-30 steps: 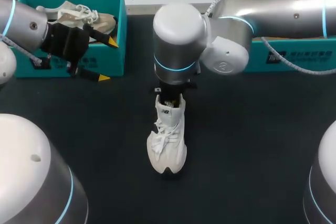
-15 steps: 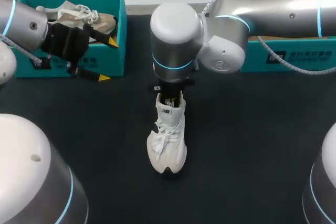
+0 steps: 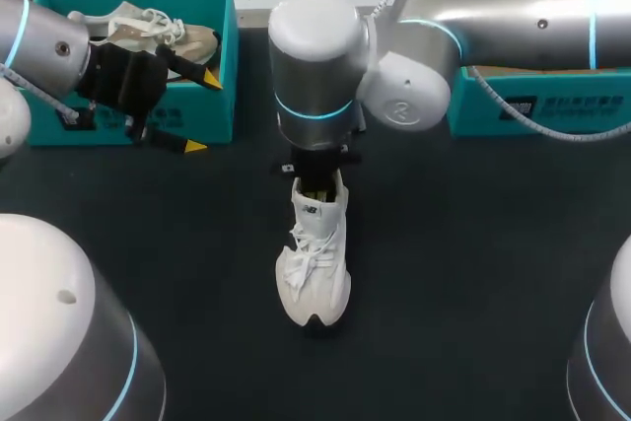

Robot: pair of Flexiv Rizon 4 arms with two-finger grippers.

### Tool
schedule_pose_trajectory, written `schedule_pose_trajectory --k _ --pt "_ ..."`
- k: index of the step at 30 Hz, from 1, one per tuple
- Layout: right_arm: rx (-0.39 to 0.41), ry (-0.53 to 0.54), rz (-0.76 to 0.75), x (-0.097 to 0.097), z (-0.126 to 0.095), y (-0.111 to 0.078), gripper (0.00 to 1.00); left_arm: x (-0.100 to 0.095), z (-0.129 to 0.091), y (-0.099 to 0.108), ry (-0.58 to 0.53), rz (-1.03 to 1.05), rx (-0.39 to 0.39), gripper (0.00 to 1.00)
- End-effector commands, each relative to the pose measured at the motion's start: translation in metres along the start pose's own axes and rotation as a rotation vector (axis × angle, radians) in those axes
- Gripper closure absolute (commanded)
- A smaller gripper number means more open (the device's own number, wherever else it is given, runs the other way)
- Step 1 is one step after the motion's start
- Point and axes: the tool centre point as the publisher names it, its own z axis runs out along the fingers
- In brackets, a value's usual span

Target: Take the shoe out of the shoebox, open the shoe tongue, remove and reinsert the insole, then place the shoe into the shoebox

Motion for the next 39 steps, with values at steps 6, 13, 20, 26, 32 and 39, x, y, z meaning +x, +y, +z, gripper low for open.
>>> schedule_pose_trajectory --k 6,13,20,26,32,39 --pt "0.107 0.015 0.033 -0.002 -0.056 -0.016 1.00 0.001 -0.001 -0.001 0.001 0.000 -0.003 0.00" --pt "0.107 0.015 0.033 -0.002 -0.056 -0.016 1.00 0.001 -0.001 -0.001 0.001 0.000 -0.003 0.00" --pt "0.186 0.035 0.156 -0.001 -0.052 -0.019 1.00 0.001 -0.001 -0.001 0.001 0.000 -0.003 0.00" --pt "0.271 0.007 0.210 0.003 -0.043 -0.028 1.00 0.001 -0.001 -0.001 0.001 0.000 -0.003 0.00" --pt "0.273 0.024 0.272 0.010 -0.032 -0.031 1.00 0.001 -0.001 -0.001 0.001 0.000 -0.003 0.00" --pt "0.292 -0.006 0.309 0.010 -0.030 -0.037 0.00 0.001 -0.001 -0.001 0.001 0.000 -0.003 0.00"
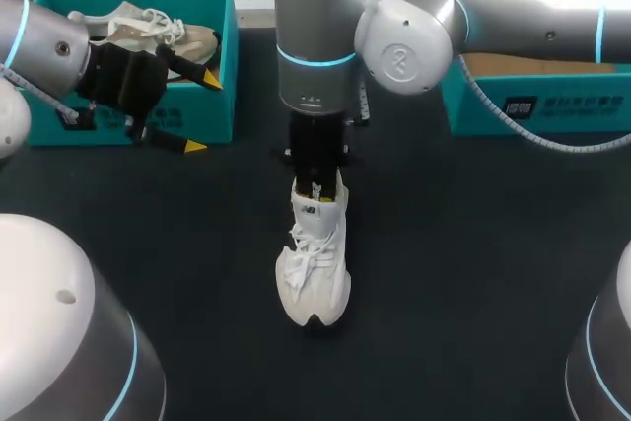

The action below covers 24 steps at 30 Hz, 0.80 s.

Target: Take the shoe out of the shoebox, open the shoe tongue, remove and reinsert the insole, then place the shoe into the shoebox

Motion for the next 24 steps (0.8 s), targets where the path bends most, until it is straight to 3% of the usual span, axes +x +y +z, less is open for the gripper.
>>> schedule_pose_trajectory --k 1,24 --pt "-0.001 -0.010 0.006 0.002 0.001 -0.002 0.00 0.001 -0.001 -0.001 0.001 0.000 -0.004 0.00" --pt "-0.014 -0.017 -0.016 0.003 -0.011 -0.005 0.00 0.001 -0.001 -0.001 0.001 0.000 -0.004 0.00"
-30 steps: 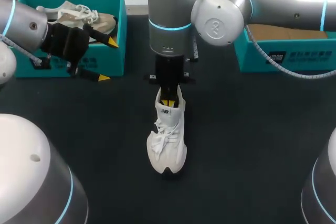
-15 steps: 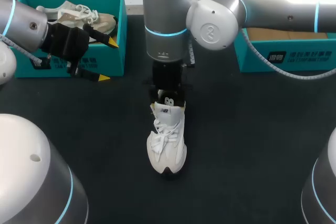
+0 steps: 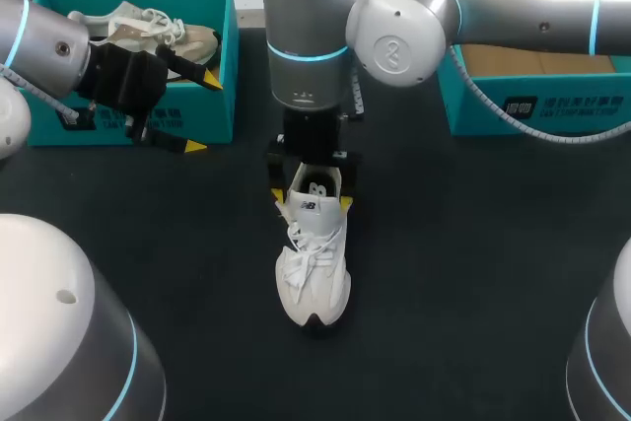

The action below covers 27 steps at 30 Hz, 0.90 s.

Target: Take the shoe out of the shoebox, open the shoe tongue, remove and reinsert the insole, then place the shoe into the shoebox

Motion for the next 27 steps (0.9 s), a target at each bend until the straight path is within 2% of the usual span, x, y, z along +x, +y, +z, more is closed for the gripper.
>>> schedule_pose_trajectory --k 1,9,15,21,27 --pt "-0.001 0.002 0.000 0.000 0.001 -0.001 0.00 0.001 -0.001 -0.001 0.001 0.000 -0.004 0.00" --pt "-0.001 0.002 0.000 0.000 0.001 -0.001 0.00 0.001 -0.001 -0.001 0.001 0.000 -0.004 0.00" --pt "-0.004 0.010 0.008 -0.002 -0.008 -0.004 0.00 0.001 -0.001 -0.001 0.001 0.000 -0.004 0.00" --pt "0.001 -0.017 0.027 -0.009 -0.022 -0.012 0.00 0.001 -0.001 -0.001 0.001 0.000 -0.004 0.00" --pt "-0.026 -0.043 0.088 -0.023 -0.036 -0.026 0.00 0.001 -0.001 -0.001 0.001 0.000 -0.004 0.00"
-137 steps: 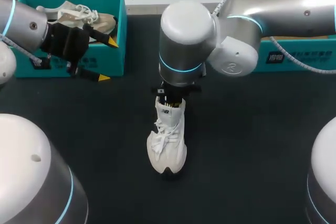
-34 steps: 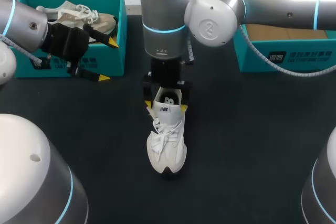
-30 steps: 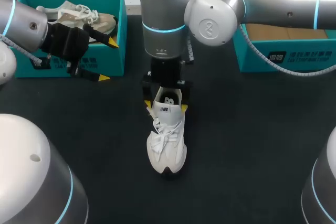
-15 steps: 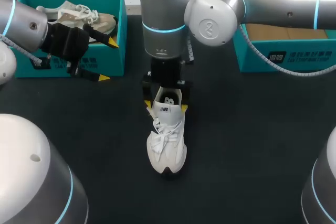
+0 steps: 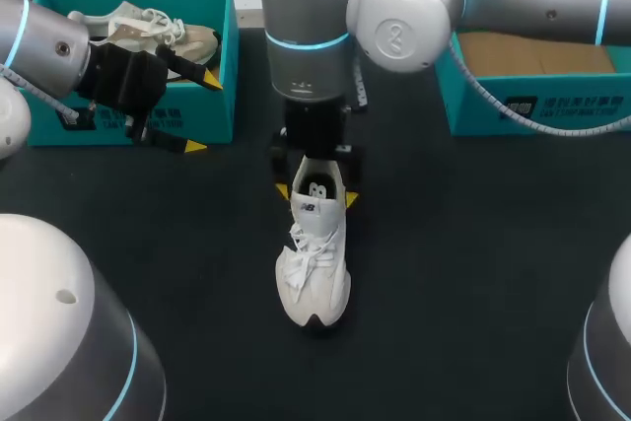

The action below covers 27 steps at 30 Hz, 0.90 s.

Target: Take the shoe out of the shoebox, open the shoe tongue, remove and reinsert the insole, then place the shoe into the shoebox

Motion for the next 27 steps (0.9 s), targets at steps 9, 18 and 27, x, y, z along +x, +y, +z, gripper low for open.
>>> schedule_pose_trajectory --k 9,18,27 --pt "-0.057 0.013 0.065 -0.007 -0.021 -0.041 0.00 0.001 -0.001 -0.001 0.001 0.000 -0.004 0.00" --pt "-0.027 0.038 0.070 0.001 -0.021 -0.061 0.00 0.001 -0.001 -0.001 0.001 0.000 -0.004 0.00" --pt "0.020 0.080 0.085 0.010 -0.007 -0.082 0.10 0.001 -0.001 -0.001 0.001 0.000 -0.004 0.00"
